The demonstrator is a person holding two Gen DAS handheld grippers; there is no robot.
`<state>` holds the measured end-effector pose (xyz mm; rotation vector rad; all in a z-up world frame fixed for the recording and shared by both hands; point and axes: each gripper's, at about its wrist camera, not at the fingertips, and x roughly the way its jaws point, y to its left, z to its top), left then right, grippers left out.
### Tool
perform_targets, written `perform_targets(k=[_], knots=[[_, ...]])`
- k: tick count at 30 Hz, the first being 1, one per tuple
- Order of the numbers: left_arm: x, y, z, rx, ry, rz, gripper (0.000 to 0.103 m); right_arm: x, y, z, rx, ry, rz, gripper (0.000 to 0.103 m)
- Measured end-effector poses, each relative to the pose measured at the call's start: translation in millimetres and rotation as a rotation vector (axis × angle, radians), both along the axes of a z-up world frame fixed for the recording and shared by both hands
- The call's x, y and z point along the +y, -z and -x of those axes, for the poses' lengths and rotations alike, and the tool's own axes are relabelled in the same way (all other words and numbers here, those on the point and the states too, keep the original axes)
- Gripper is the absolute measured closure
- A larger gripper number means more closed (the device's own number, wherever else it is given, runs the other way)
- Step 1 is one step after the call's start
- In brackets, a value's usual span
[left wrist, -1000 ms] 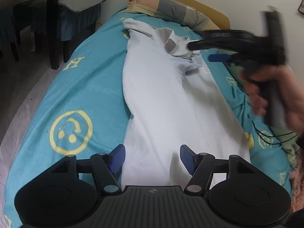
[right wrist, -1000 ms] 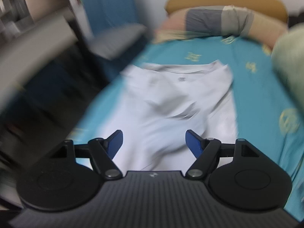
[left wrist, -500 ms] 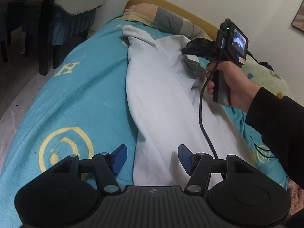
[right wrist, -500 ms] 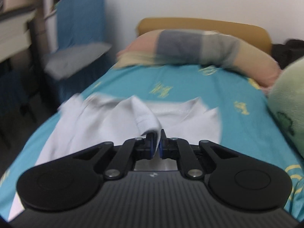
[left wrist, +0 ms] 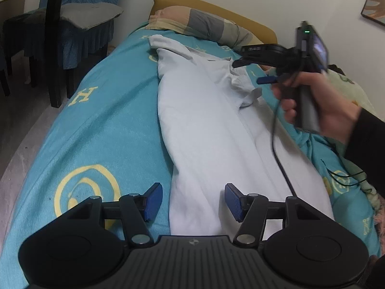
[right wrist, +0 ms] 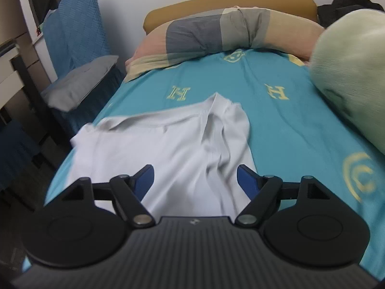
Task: Fold clothes
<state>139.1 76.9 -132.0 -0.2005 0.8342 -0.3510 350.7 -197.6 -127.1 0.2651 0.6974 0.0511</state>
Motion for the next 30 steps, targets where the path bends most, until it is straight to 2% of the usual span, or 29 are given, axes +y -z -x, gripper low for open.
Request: perform_targets(k=[4,7,10,12,15,18,23,26,28,30], knots=[[1,-14,15,-0.014,-0.016,0.016,0.042,10,-40,69,-0.034,-0.048,-0.02,0.026],[0,-31,31,-0.053,-0.026,-0.01,0.041,19,-67,126,-0.079,-0.086,-0.014,0.026],[2,-47,49,-0.053,-0.041,0.041,0.038,19,-87,182,-0.093,-0.104,-0.037,0.026],[1,-56,60,-0.035,-0.053,0.069,0.033,12,-96,216,-0.086,-0.11,-0.1,0.026],[2,-63,77,0.067,-0.071,0.123,0.028,-1,-100,259,-0.064,-0.092,-0.151,0.026],[8,-57,89,0.191,-0.137,0.132,0.021,-14,-96,298,-0.027,-0.083,-0.196,0.026],[18,-28,94,0.4,-0.196,0.092,0.021,-41,-59,340,0.154,-0.032,-0.296,0.026],[22,-19,90,0.47,-0.232,0.082,0.021,-44,-39,364,0.207,0.049,-0.246,0.024],[21,-10,86,0.532,-0.241,0.072,0.021,-45,-30,365,0.244,0.069,-0.293,0.025],[18,-5,87,0.551,-0.246,0.048,0.02,-47,-22,365,0.28,0.09,-0.341,0.026]])
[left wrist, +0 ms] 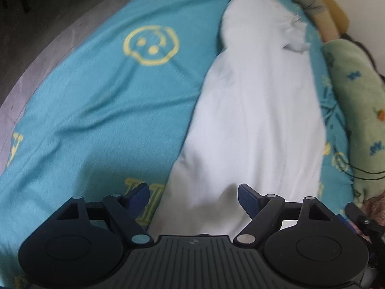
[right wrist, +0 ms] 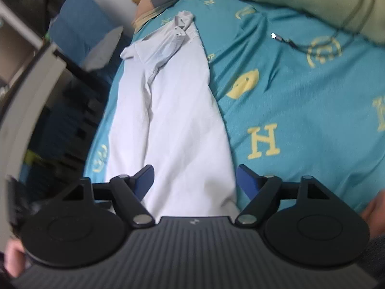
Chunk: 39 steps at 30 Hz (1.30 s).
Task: Fold clothes
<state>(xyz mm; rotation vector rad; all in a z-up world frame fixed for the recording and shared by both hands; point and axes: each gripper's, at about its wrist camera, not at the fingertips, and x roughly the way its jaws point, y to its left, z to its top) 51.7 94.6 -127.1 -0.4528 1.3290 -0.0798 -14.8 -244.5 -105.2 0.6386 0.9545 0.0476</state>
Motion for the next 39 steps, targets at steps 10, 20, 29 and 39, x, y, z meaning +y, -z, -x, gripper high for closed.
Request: perform_targets(k=[10,20,29,39], knots=[[-18,6,25,0.123,0.104,-0.078,0.03,-5,51,-9,0.25,0.006,-0.137,0.025],[-10,0,48,0.119,0.077,0.042,0.095,57,36,20,0.348,-0.19,-0.002,0.078],[24,-73,73,-0.147,-0.054,0.368,0.097,29,-37,18,0.118,-0.085,-0.093,0.092],[18,-161,86,-0.339,-0.119,0.511,0.098,-14,-148,61,-0.21,-0.014,-0.097,0.093]])
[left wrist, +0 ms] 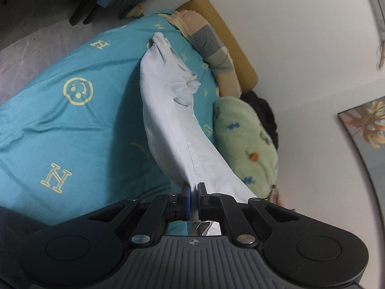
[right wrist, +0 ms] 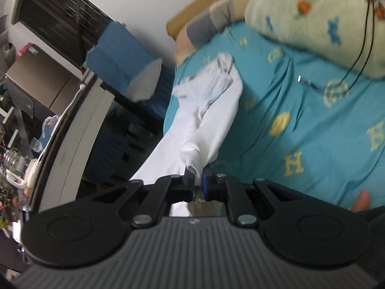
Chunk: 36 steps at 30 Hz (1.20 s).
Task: Fold clothes
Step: 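Lift the hem with both grippers and fold it toward the collar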
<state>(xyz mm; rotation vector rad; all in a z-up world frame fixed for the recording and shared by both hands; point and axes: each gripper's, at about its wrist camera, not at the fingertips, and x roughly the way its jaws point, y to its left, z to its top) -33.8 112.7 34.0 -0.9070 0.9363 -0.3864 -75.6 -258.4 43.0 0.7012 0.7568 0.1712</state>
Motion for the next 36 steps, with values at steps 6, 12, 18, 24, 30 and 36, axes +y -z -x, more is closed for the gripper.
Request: perform_targets(k=[6,12,18,24,30,36], knots=[[7,15,39,0.005,-0.006,0.042,0.098,-16,14,36,-0.005,0.025,-0.013,0.093],[19,35,52,0.029,-0.014,0.06,0.098,-20,43,56,0.015,0.046,-0.041,0.093],[9,30,-7,-0.009,-0.005,-0.023,0.098,-19,34,2,0.013,0.069,-0.003,0.093],[-7,20,-103,-0.036,-0.059,-0.118,0.098,-21,29,-98,-0.008,0.094,0.033,0.092],[-35,29,-197,-0.116,-0.098,-0.277,0.098,-23,52,-197,-0.052,0.126,0.086,0.092],[-57,88,-285,-0.102,-0.095,-0.447,0.098,-16,115,-283,-0.045,0.067,0.231,0.092]])
